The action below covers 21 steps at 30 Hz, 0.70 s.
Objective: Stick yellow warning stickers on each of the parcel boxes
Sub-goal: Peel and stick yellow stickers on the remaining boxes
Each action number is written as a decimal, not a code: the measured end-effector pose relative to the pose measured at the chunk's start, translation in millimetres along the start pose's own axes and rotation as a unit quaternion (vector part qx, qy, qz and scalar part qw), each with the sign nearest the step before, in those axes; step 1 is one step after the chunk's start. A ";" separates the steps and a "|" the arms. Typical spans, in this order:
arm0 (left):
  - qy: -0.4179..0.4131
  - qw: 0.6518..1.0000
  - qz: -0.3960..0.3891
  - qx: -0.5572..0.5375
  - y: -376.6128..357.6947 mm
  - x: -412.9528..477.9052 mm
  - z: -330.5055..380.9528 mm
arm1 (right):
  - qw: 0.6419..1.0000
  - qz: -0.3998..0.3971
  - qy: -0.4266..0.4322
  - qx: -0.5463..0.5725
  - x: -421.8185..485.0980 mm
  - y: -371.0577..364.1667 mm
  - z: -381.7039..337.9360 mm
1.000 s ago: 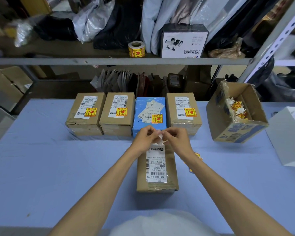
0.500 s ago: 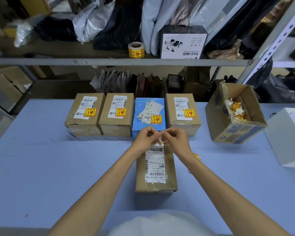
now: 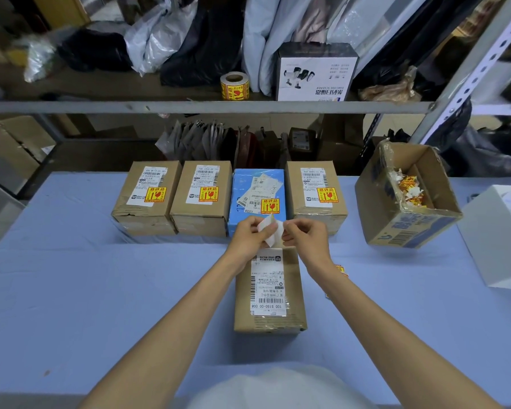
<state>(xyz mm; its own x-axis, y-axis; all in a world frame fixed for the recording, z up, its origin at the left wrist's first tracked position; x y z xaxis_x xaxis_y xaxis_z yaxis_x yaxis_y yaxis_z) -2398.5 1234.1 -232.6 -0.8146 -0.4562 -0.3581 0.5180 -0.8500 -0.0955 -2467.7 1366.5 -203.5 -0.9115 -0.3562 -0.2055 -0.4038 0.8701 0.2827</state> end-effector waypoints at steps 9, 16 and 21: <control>0.041 0.992 0.119 -0.024 38.8 0.2 -10.9 | 0.997 0.060 -0.042 -0.009 -0.9 22.8 12.5; 0.005 0.994 0.107 0.025 33.3 -17.8 -1.9 | 0.997 0.056 -0.049 -0.026 -13.0 15.5 9.5; 0.008 0.987 0.126 0.098 36.3 -31.0 1.2 | 0.997 0.047 -0.045 -0.034 -17.0 9.3 7.3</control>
<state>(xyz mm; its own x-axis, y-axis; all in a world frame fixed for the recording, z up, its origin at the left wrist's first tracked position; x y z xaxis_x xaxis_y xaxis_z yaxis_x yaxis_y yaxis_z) -2354.8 1217.1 -223.9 -0.6608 -0.6574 -0.3621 0.6422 -0.7450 0.1807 -2455.5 1383.2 -204.2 -0.9361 -0.2394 -0.2576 -0.3241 0.8717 0.3676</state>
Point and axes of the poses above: each hand's wrist, its own x-axis towards the middle knuckle, its own y-axis out of the back of the hand, z = x × y, the point moved 10 cm from there along x, towards the middle knuckle, and after that the axes turned 8 degrees about -x, right-handed, at the moved point
